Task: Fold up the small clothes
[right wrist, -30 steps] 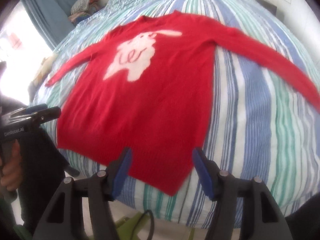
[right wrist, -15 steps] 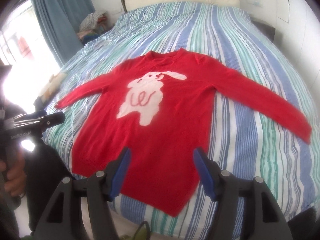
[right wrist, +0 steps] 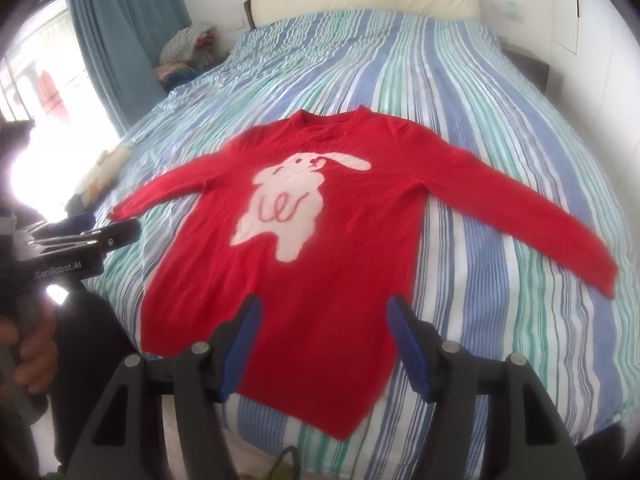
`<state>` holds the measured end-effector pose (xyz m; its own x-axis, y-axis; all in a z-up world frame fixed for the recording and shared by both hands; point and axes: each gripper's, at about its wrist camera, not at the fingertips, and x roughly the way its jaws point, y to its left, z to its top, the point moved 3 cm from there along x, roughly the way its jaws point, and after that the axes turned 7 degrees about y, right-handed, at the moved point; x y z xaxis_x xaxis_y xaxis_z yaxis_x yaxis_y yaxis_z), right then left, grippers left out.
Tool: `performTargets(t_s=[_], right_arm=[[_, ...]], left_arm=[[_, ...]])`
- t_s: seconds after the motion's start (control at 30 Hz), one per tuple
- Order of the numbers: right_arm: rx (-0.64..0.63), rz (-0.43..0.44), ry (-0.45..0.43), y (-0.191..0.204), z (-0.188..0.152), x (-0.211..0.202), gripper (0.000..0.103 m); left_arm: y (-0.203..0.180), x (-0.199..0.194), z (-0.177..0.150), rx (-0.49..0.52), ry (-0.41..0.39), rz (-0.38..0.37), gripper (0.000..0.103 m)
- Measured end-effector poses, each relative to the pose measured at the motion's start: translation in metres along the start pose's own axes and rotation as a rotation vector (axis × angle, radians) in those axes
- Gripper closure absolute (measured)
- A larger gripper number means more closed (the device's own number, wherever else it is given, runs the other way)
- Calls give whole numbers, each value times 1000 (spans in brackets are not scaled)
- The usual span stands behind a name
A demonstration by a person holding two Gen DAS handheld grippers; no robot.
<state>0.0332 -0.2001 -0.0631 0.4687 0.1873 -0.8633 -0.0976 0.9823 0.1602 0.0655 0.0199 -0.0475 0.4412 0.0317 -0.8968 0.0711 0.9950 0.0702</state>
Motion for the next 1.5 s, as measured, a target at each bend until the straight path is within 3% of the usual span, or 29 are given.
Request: performTargets(t_s=[0.13, 0.27, 0.53, 1.0, 1.17, 1.27, 1.37, 1.5], right_arm=[[28, -13, 23, -10, -4, 15, 39], [70, -2, 39, -19, -17, 25, 39], [88, 2, 100, -32, -32, 42, 39], [84, 38, 57, -17, -16, 33, 39], [91, 38, 55, -19, -16, 32, 39], [123, 53, 28, -31, -13, 29, 39], [175, 17, -36, -54, -11, 22, 39], [283, -41, -82, -95, -21, 19, 39]], left_arm=[[1, 14, -11, -31, 39, -40, 8], [-12, 21, -23, 1, 84, -89, 8], [-23, -7, -12, -3, -12, -136, 8], [-22, -10, -7, -11, -17, -144, 8], [-16, -15, -3, -42, 19, -241, 8], [-3, -19, 2, -102, 10, -294, 7], [10, -14, 5, -151, -18, -274, 6], [17, 9, -4, -191, 50, -243, 6]])
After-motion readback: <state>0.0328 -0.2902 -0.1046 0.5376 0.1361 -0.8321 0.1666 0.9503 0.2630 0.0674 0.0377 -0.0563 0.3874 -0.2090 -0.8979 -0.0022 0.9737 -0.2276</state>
